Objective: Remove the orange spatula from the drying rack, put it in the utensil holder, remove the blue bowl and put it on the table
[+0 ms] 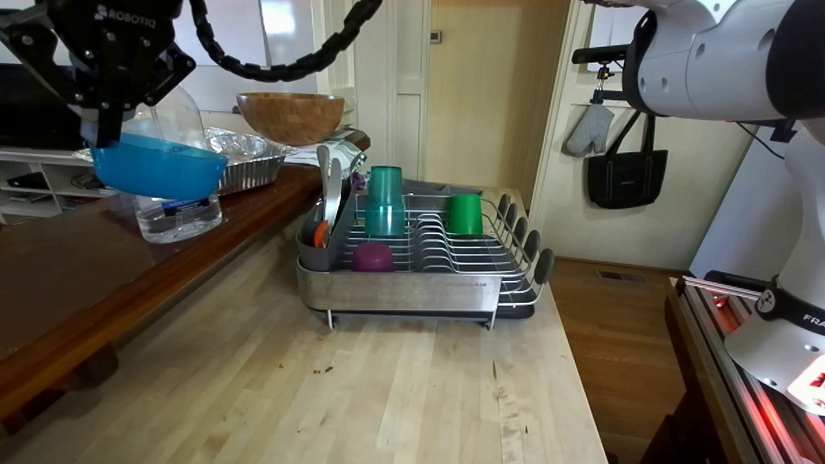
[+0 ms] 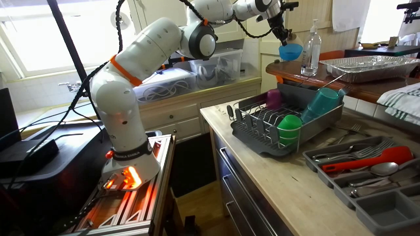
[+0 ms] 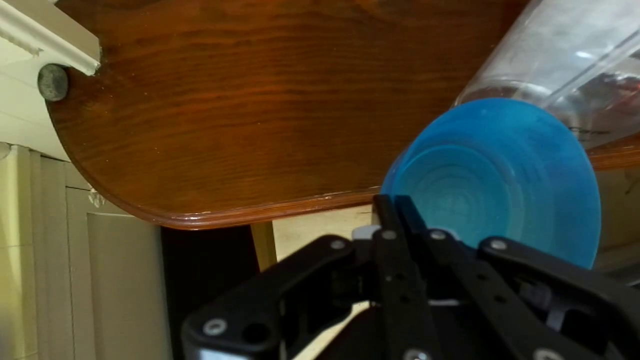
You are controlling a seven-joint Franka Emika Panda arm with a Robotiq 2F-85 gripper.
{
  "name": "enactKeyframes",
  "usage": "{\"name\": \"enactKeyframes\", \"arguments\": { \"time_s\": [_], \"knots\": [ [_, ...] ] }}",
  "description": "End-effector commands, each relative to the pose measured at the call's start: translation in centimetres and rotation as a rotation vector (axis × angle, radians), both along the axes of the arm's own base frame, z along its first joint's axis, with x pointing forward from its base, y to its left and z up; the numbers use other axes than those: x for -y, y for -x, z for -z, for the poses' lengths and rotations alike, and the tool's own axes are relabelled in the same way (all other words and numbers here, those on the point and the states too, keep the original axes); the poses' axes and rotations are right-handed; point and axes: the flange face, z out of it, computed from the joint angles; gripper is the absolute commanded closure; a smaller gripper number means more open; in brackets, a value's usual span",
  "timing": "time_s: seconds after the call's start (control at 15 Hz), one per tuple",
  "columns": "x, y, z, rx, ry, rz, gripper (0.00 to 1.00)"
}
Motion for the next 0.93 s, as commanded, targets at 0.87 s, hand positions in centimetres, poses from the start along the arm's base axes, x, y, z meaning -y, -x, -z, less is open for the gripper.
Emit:
{"name": "enactKeyframes", "arguments": {
  "time_s": [0.87],
  "knots": [
    [0.1,0.4,0.9,-0.062,0.044,-0.017,0.99]
  ]
}}
